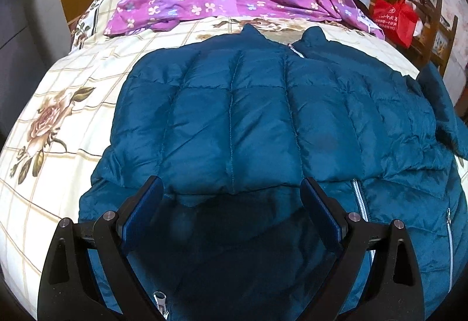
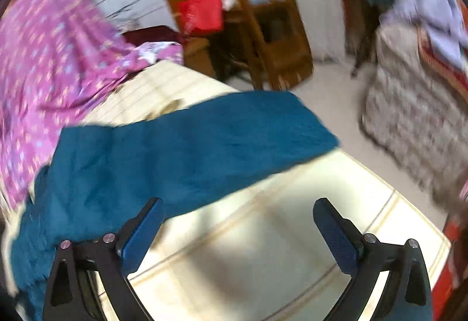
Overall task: Fold large clothes
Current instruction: 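Grasp the jacket side edge with the right gripper and lift it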
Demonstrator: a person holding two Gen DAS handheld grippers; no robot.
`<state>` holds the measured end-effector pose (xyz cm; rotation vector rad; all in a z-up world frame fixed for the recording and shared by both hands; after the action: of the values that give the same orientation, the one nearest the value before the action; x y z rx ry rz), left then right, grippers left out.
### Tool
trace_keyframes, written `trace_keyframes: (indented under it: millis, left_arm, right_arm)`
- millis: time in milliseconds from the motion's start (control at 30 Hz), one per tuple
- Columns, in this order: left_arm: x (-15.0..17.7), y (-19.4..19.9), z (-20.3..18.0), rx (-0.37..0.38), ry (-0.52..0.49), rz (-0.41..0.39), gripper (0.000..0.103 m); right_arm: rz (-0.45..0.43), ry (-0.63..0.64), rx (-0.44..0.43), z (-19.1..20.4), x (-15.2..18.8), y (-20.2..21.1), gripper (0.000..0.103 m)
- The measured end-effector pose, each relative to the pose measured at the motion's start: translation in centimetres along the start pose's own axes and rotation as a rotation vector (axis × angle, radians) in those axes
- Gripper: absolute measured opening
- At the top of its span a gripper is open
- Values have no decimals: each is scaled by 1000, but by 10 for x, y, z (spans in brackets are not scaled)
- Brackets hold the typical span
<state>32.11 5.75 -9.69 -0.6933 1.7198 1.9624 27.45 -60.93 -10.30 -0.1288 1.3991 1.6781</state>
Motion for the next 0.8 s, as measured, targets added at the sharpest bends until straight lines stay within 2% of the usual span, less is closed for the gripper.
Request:
trace_keyframes:
  millis: [67,167,300,400,467,700,800]
  left_arm:
    - [1,-2,1,-9,6,4,95]
    - [2,-6,4,-16,16,16,95]
    - [2,-12,7,-19,25,30,95]
    - [3,-13,4,-28,12,30,95]
    - [4,-15,3,-30,3,33,95]
    - [7,-20,1,-37,-12,42,95]
    - [8,-21,1,-36,-8,45,95]
  right_arm:
    - [8,-95,-69,-31,-7,-6,96]
    - [9,-228,-166,-58,-13,-13,97]
    - [9,-305,-270,-67,-32,-24,97]
    - [15,-285,-282,-63,-44,-34,97]
    - [11,-278,-297,-65,-50,-39,102]
    - [-33,-312,-378,-63,-58,-49,102]
    - [-40,-263,-378,-56,-58,-52,103]
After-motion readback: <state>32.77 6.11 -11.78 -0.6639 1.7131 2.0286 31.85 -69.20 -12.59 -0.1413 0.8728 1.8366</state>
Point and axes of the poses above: each gripper's, at about its wrist camera, not at the fingertips, and y roughly against the way its jaws point, z to its left, x to its underside, the point moved 6 cm from there along -y, roughly the way its jaws point, and after that the axes turned 6 degrees about -x, right-handed, at the moved point
